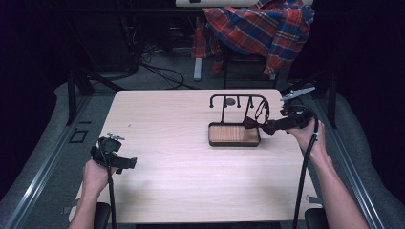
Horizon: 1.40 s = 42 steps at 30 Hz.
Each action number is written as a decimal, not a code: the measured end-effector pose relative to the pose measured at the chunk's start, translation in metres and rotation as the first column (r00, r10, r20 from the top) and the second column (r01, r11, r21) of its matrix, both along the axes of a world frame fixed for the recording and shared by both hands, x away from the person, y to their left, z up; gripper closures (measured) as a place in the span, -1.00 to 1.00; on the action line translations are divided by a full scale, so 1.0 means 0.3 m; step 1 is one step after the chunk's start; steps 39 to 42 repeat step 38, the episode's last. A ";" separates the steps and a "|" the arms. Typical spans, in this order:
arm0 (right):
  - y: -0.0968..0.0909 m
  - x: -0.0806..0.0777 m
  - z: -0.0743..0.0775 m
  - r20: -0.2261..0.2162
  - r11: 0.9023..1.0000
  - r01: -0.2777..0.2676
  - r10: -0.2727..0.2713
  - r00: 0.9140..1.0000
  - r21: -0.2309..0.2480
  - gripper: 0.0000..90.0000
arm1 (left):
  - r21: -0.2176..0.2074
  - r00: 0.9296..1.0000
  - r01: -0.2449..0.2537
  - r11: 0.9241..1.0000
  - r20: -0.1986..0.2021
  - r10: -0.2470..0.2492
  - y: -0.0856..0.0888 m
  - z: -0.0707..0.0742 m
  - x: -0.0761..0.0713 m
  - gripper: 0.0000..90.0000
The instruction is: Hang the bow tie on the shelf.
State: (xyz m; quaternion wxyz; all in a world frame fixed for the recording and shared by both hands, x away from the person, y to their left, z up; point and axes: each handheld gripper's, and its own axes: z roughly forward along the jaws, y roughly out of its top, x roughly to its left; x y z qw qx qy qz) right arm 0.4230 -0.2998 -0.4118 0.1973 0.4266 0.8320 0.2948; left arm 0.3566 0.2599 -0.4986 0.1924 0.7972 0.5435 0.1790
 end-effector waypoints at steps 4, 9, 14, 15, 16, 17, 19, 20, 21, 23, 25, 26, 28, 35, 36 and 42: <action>0.016 -0.043 0.003 -0.016 1.000 -0.026 0.026 1.000 -0.009 -0.45 | 0.000 1.000 -0.002 1.000 -0.001 0.002 0.000 0.000 0.000 -1.00; 0.040 -0.092 -0.003 -0.031 0.998 -0.059 0.058 0.998 -0.022 -0.58 | 0.001 1.000 0.000 1.000 0.001 0.000 0.000 0.001 -0.001 -1.00; 0.070 -0.146 -0.029 -0.055 0.995 -0.091 0.088 0.995 -0.051 -0.68 | -0.001 1.000 -0.003 1.000 0.000 0.003 0.002 0.002 -0.002 -1.00; 0.078 -0.158 -0.041 -0.058 0.994 -0.092 0.089 0.994 -0.052 -0.69 | -0.001 1.000 -0.002 1.000 0.000 0.002 0.001 0.003 -0.003 -1.00; 0.084 -0.168 -0.051 -0.065 0.993 -0.099 0.095 0.993 -0.063 -0.70 | 0.000 1.000 0.000 1.000 0.001 0.000 0.001 0.003 -0.003 -1.00; 0.090 -0.179 -0.064 -0.072 0.993 -0.103 0.099 0.993 -0.065 -0.72 | 0.000 1.000 0.001 1.000 0.000 -0.001 0.001 0.003 -0.004 -1.00; 0.095 -0.196 -0.091 -0.086 0.991 -0.111 0.105 0.991 -0.074 -0.75 | 0.001 1.000 0.001 1.000 0.001 -0.001 0.000 0.002 -0.005 -1.00; 0.097 -0.205 -0.103 -0.094 0.991 -0.114 0.106 0.990 -0.075 -0.76 | 0.001 1.000 0.001 1.000 0.001 -0.001 0.000 0.002 -0.005 -1.00; 0.099 -0.213 -0.117 -0.100 0.990 -0.120 0.112 0.989 -0.075 -0.76 | 0.001 1.000 0.002 1.000 0.001 -0.002 0.000 0.002 -0.005 -1.00; 0.103 -0.234 -0.143 -0.115 0.989 -0.127 0.117 0.986 -0.080 -0.76 | 0.001 1.000 0.001 1.000 0.002 -0.001 0.001 0.002 -0.005 -1.00; 0.099 -0.253 -0.166 -0.123 0.987 -0.132 0.121 0.985 -0.090 -0.77 | 0.000 1.000 0.004 1.000 -0.001 -0.004 0.000 0.001 -0.004 -1.00; 0.094 -0.259 -0.178 -0.126 0.988 -0.132 0.122 0.985 -0.076 -0.77 | 0.000 1.000 0.005 1.000 -0.002 -0.005 -0.001 0.001 -0.004 -1.00; 0.084 -0.267 -0.202 -0.145 0.989 -0.134 0.124 0.982 -0.057 -0.77 | 0.003 1.000 0.009 1.000 0.003 -0.009 -0.004 0.000 -0.005 -1.00; 0.052 -0.234 -0.270 -0.185 0.988 -0.117 0.098 0.978 -0.098 -0.75 | 0.014 1.000 0.021 1.000 0.004 -0.021 -0.003 -0.002 -0.006 -1.00; 0.049 -0.230 -0.274 -0.185 0.990 -0.111 0.093 0.978 -0.089 -0.73 | 0.013 1.000 0.021 1.000 0.007 -0.021 -0.003 -0.002 -0.006 -1.00; 0.043 -0.226 -0.273 -0.186 0.990 -0.112 0.093 0.978 -0.091 -0.71 | 0.014 1.000 0.021 1.000 0.012 -0.022 -0.003 -0.002 -0.007 -1.00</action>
